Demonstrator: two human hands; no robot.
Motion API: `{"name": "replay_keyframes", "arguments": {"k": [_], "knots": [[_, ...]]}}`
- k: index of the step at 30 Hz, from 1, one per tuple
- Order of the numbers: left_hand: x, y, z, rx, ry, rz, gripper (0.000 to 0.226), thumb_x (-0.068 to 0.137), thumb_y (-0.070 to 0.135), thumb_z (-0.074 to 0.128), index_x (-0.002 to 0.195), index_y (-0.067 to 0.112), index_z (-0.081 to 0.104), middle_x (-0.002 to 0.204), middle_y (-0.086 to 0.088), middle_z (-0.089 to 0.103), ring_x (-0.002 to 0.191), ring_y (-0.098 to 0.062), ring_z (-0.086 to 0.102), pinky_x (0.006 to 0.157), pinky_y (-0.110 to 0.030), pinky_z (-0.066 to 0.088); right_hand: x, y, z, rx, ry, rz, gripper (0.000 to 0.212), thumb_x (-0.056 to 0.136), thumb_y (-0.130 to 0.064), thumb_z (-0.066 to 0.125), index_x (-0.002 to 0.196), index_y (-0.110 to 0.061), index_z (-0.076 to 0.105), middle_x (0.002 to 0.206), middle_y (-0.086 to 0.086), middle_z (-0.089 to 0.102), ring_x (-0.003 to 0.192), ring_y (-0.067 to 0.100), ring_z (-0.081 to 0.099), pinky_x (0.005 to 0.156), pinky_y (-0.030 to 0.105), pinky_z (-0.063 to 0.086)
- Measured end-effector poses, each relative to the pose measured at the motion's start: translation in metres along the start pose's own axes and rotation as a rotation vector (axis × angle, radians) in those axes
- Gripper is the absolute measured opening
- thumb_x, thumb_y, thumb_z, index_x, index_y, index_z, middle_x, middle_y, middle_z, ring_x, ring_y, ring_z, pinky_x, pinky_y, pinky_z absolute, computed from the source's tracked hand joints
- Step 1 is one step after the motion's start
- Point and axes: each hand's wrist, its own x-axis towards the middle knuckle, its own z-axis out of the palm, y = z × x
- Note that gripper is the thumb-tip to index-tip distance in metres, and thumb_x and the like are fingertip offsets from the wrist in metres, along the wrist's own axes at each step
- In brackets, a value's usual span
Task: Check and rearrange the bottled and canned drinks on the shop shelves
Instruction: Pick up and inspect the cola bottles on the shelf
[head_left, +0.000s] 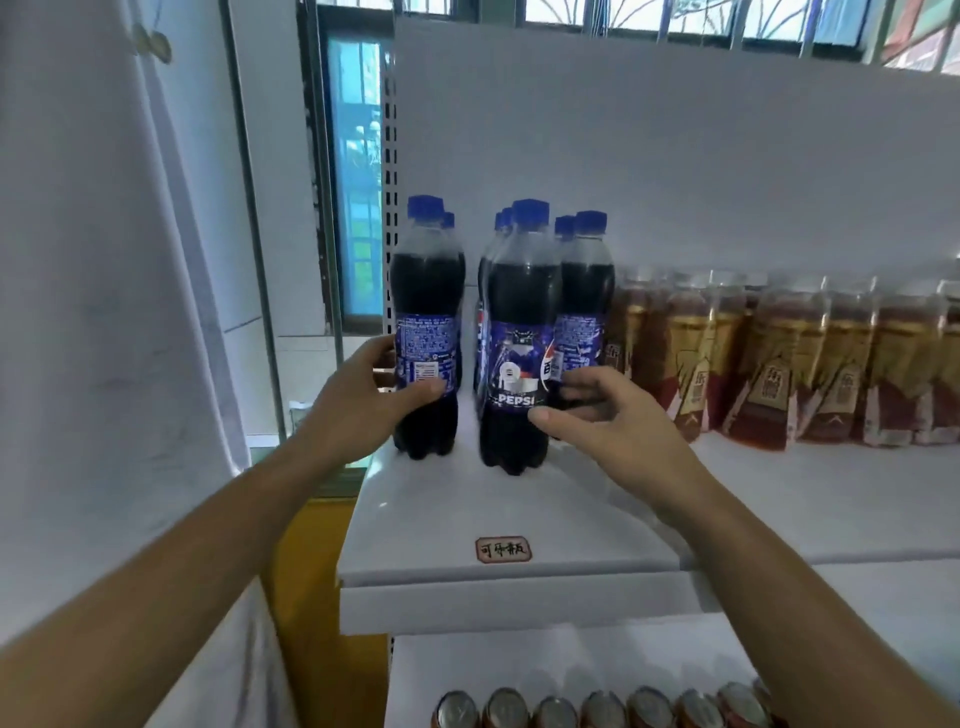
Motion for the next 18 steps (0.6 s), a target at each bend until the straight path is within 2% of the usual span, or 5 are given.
{"name": "replay_keyframes", "arguments": {"k": [6,10,12,15,18], "knots": [[0.053,-0.017,0.017,-0.073,-0.036,-0.014,0.058,0.085,0.022,0.078,0.135,0.017,0.052,0.118,0.001,0.062,0.1,-0.018,0.066,0.093,-0.038,0.055,0.003,0.01,0.016,0.031,0.019,-0.017,0.059,0.081,-0.035,0.082,0.133,-0.03,0.055,0.116,-0.021,0.062,0.102,-0.003,0.06,0.075,0.013,0.048],[0.074,-0.028,0.024,-0.108,-0.025,-0.01,0.059,0.083,0.017,0.08,0.134,0.013,0.051,0.117,-0.001,0.062,0.097,-0.019,0.065,0.095,-0.042,0.055,0.002,0.013,0.017,-0.022,0.02,-0.023,0.05,0.083,-0.031,0.082,0.124,-0.035,0.054,0.11,-0.024,0.061,0.094,-0.013,0.058,0.069,0.002,0.046],[0.08,-0.029,0.027,-0.103,-0.02,-0.009,0.062,0.083,0.018,0.079,0.136,0.012,0.048,0.119,0.0,0.06,0.095,-0.015,0.063,0.088,-0.034,0.055,0.001,0.013,0.018,-0.035,0.029,-0.026,0.046,0.083,-0.029,0.081,0.12,-0.036,0.054,0.106,-0.024,0.061,0.09,-0.018,0.058,0.069,-0.001,0.043],[0.087,-0.034,0.031,-0.098,-0.016,0.008,0.061,0.085,0.018,0.077,0.137,0.012,0.046,0.114,0.005,0.057,0.086,-0.003,0.06,0.069,-0.015,0.047,0.001,0.013,0.02,-0.059,0.038,-0.029,0.044,0.084,-0.029,0.081,0.119,-0.036,0.054,0.105,-0.024,0.061,0.091,-0.022,0.055,0.07,-0.001,0.043],[0.091,-0.039,0.032,-0.111,-0.025,0.01,0.061,0.085,0.019,0.078,0.137,0.012,0.046,0.111,0.007,0.057,0.092,-0.009,0.062,0.067,-0.013,0.045,0.0,0.011,0.021,-0.098,0.034,-0.035,0.041,0.085,-0.03,0.079,0.118,-0.035,0.055,0.107,-0.024,0.061,0.092,-0.02,0.055,0.069,-0.002,0.043]]}}
